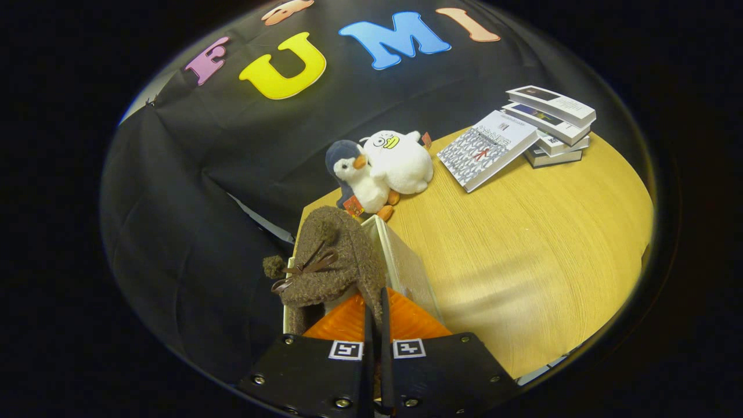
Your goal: Open the storage box then place both shoes into the box .Put the left shoe in first, then the right shoe, with the right side of both shoes facing outward in a uniform manner.
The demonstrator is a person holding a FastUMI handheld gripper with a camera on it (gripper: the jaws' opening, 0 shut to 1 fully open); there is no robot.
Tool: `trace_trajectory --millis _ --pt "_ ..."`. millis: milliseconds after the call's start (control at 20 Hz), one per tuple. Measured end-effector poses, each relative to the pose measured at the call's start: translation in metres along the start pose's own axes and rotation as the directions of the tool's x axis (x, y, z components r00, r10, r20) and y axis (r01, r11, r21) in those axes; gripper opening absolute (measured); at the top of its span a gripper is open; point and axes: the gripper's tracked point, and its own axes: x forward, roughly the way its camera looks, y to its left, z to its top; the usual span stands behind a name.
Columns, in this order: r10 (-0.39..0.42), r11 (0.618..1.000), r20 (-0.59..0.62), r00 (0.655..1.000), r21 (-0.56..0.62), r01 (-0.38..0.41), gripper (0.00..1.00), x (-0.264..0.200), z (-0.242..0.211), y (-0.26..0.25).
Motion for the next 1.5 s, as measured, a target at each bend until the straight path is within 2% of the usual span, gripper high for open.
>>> trace_trajectory --millis 50,100,250,350,400,650,850,1150,1350,1500 --pt "0.010 1.000 -0.005 1.000 -0.002 -0.010 0.05 0.002 -0.002 0.002" --pt "0.022 1.000 -0.008 1.000 -0.012 -0.023 0.10 0.004 -0.004 0.004" --pt "0.030 0.998 0.064 0.997 -0.059 -0.027 0.69 -0.008 0.014 0.007" --pt "0.039 0.992 0.114 0.993 -0.124 -0.025 0.93 -0.023 0.028 0.007" --pt "0.045 0.987 0.145 0.988 -0.159 -0.021 0.97 -0.032 0.035 0.006" --pt "0.082 0.947 0.301 0.950 -0.320 0.019 0.97 -0.083 0.074 -0.005" --pt "0.108 0.914 0.418 0.902 -0.398 0.075 0.97 -0.131 0.100 -0.023" --pt "0.066 0.872 0.567 0.821 -0.433 0.229 0.97 -0.185 0.134 -0.067" --pt "0.047 0.863 0.622 0.782 -0.419 0.282 0.96 -0.208 0.146 -0.096" --pt "0.053 0.864 0.671 0.740 -0.402 0.303 0.96 -0.223 0.155 -0.110"
